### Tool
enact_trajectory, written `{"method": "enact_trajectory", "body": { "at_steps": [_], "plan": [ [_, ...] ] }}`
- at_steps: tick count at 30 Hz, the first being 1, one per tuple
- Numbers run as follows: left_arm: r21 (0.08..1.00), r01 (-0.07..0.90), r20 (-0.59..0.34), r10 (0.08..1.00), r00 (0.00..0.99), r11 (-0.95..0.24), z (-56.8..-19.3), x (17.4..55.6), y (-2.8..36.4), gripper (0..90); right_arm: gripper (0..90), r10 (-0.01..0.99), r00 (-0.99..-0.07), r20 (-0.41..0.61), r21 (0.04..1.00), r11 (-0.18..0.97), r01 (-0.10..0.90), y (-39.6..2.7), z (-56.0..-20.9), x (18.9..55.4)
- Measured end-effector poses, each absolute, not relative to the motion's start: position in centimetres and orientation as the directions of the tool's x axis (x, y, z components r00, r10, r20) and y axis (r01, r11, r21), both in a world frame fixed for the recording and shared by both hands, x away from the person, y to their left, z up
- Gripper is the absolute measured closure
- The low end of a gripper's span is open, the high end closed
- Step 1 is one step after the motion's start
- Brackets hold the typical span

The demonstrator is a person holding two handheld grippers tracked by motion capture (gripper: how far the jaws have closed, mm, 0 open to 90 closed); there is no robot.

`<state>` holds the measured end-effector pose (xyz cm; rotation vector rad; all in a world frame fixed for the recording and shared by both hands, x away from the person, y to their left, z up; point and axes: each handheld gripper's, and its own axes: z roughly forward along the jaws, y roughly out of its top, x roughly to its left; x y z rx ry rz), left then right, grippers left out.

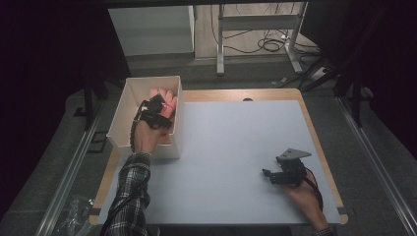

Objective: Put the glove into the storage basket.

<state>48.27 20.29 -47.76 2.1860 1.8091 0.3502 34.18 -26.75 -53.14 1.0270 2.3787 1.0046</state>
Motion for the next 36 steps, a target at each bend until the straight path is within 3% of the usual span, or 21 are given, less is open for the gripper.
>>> {"method": "enact_trajectory", "body": {
  "at_steps": [9,15,28,36],
  "plan": [
    [0.263,0.949,-0.016,0.982,0.187,-0.177,-48.7,49.5,19.5,24.6,23.3,0.74,-0.671,-0.046,0.73,0.483,0.483,-26.7,-53.1,34.2],
    [0.216,0.963,-0.035,0.985,0.171,-0.16,-49.4,49.7,19.5,16.6,23.2,0.74,-0.671,-0.046,0.73,0.484,0.483,-26.7,-53.1,34.2],
    [0.29,0.945,-0.053,0.984,0.172,-0.15,-48.4,48.8,20.2,6.0,23.2,0.74,-0.671,-0.045,0.73,0.483,0.483,-26.7,-53.1,34.2],
    [0.351,0.924,-0.083,0.978,0.193,-0.153,-47.1,47.9,20.5,5.7,23.2,0.74,-0.671,-0.046,0.73,0.484,0.483,-26.7,-53.1,34.2]
  ]
}}
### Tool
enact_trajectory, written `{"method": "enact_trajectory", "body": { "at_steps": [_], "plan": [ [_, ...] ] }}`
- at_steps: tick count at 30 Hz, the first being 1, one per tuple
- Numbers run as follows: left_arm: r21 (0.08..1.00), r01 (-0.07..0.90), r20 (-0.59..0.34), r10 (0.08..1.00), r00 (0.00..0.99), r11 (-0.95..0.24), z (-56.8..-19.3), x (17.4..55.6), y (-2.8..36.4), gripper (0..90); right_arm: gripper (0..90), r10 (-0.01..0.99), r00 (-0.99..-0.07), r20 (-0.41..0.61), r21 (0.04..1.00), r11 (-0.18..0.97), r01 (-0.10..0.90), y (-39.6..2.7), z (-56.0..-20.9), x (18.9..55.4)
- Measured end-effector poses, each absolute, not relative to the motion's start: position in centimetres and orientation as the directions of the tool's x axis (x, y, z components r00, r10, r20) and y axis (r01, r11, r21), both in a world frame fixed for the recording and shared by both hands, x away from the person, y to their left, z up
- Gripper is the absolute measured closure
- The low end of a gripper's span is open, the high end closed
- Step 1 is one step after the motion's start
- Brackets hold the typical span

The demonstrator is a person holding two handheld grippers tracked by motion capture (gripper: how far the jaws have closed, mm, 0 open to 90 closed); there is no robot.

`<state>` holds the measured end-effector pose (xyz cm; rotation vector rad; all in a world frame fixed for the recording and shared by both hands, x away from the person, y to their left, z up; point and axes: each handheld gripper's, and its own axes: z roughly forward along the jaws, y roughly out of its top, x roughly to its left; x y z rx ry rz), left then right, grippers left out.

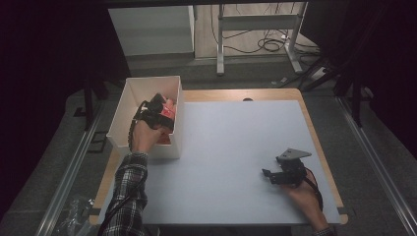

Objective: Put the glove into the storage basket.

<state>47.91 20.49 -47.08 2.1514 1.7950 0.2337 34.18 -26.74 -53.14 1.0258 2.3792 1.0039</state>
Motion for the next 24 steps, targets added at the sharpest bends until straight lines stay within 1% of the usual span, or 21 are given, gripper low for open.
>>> {"method": "enact_trajectory", "body": {
  "at_steps": [9,24],
  "plan": [
    [0.408,0.896,-0.073,0.973,0.221,-0.173,-45.5,46.9,20.7,5.0,23.2,0.74,-0.671,-0.046,0.73,0.484,0.483,-26.7,-53.1,34.2],
    [0.478,0.859,-0.066,0.967,0.246,-0.186,-44.1,45.5,20.9,4.8,23.2,0.74,-0.671,-0.047,0.729,0.484,0.483,-26.7,-53.1,34.2]
  ]
}}
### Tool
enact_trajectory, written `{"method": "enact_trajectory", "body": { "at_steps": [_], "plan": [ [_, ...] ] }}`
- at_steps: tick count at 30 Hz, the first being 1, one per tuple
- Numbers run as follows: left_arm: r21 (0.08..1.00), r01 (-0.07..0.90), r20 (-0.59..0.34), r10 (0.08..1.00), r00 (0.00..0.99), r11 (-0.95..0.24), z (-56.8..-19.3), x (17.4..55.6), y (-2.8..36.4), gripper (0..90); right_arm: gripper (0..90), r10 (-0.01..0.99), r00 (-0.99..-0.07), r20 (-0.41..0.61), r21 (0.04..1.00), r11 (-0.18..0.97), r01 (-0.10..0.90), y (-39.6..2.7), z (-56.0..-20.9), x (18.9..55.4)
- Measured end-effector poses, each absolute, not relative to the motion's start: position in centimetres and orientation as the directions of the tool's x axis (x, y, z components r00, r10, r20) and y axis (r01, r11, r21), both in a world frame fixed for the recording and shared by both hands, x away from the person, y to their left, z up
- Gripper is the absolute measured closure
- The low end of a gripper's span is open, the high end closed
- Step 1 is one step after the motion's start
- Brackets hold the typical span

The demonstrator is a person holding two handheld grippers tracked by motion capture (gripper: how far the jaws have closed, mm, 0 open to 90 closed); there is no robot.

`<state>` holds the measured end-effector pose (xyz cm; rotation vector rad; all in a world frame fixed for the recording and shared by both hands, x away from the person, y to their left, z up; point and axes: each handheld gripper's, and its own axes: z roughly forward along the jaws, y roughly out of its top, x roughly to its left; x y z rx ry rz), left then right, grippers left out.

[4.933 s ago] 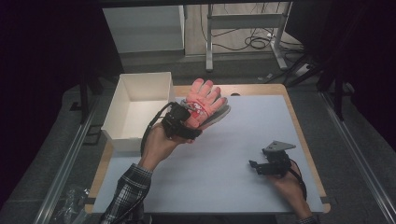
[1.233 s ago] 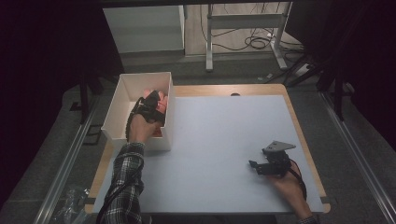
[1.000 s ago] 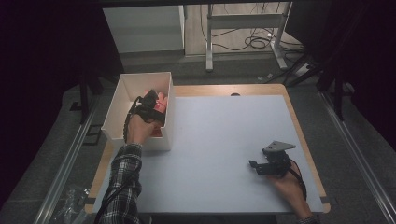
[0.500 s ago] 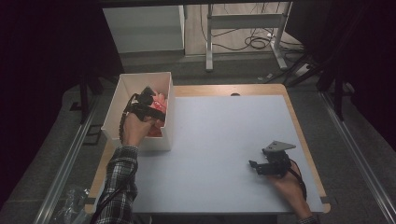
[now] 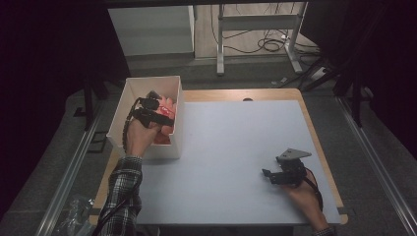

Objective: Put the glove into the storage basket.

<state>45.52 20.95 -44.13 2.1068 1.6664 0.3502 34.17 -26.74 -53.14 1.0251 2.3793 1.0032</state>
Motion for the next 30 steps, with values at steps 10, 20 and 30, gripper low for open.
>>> {"method": "enact_trajectory", "body": {
  "at_steps": [10,20,30],
  "plan": [
    [0.524,0.825,-0.054,0.959,0.279,-0.211,-43.2,44.4,21.2,4.7,23.2,0.74,-0.671,-0.047,0.729,0.484,0.483,-26.7,-53.1,34.2],
    [0.581,0.778,-0.036,0.947,0.318,-0.239,-42.4,43.2,21.8,4.1,23.2,0.74,-0.671,-0.047,0.73,0.484,0.483,-26.7,-53.1,34.2],
    [0.635,0.726,-0.026,0.932,0.361,-0.264,-41.1,41.3,22.1,4.0,23.2,0.74,-0.671,-0.048,0.73,0.485,0.482,-26.7,-53.1,34.2]
  ]
}}
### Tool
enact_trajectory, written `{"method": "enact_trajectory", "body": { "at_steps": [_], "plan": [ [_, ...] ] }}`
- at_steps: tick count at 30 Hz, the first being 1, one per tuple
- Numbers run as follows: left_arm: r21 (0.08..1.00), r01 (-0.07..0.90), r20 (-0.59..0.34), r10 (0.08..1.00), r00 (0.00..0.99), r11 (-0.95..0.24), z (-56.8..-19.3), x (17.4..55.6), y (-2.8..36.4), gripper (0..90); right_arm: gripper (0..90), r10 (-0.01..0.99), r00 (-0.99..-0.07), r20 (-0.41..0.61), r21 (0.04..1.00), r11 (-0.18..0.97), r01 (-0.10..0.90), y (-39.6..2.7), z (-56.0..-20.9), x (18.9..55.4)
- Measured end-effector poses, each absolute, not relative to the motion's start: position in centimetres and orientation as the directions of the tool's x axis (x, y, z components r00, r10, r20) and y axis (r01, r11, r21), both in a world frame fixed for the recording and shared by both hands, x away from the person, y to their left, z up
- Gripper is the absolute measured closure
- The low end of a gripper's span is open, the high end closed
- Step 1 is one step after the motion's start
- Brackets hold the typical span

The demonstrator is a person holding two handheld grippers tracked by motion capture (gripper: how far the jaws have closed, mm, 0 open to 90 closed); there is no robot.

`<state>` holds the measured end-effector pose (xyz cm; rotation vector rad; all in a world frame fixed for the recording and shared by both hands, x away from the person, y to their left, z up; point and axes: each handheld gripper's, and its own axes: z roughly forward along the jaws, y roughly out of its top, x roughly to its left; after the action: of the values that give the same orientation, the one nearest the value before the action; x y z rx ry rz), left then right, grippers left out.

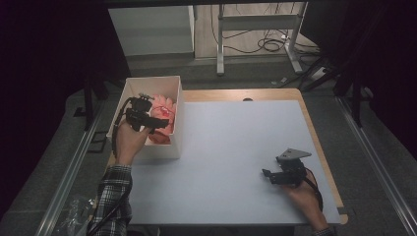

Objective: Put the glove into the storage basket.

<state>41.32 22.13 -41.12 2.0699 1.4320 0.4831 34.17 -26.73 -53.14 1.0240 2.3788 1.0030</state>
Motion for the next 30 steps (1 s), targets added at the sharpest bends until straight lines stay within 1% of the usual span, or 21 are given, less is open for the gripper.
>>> {"method": "enact_trajectory", "body": {
  "at_steps": [8,16,30],
  "plan": [
    [0.669,0.676,-0.002,0.909,0.416,-0.308,-39.9,39.5,21.5,4.5,23.2,0.74,-0.671,-0.048,0.73,0.485,0.482,-26.7,-53.1,34.2],
    [0.696,0.626,0.01,0.876,0.482,-0.352,-38.8,37.9,20.0,4.4,23.2,0.74,-0.671,-0.048,0.73,0.485,0.482,-26.7,-53.1,34.2],
    [0.727,0.561,0.003,0.819,0.574,-0.395,-38.6,36.1,16.5,3.6,23.2,0.74,-0.671,-0.049,0.73,0.485,0.482,-26.7,-53.1,34.2]
  ]
}}
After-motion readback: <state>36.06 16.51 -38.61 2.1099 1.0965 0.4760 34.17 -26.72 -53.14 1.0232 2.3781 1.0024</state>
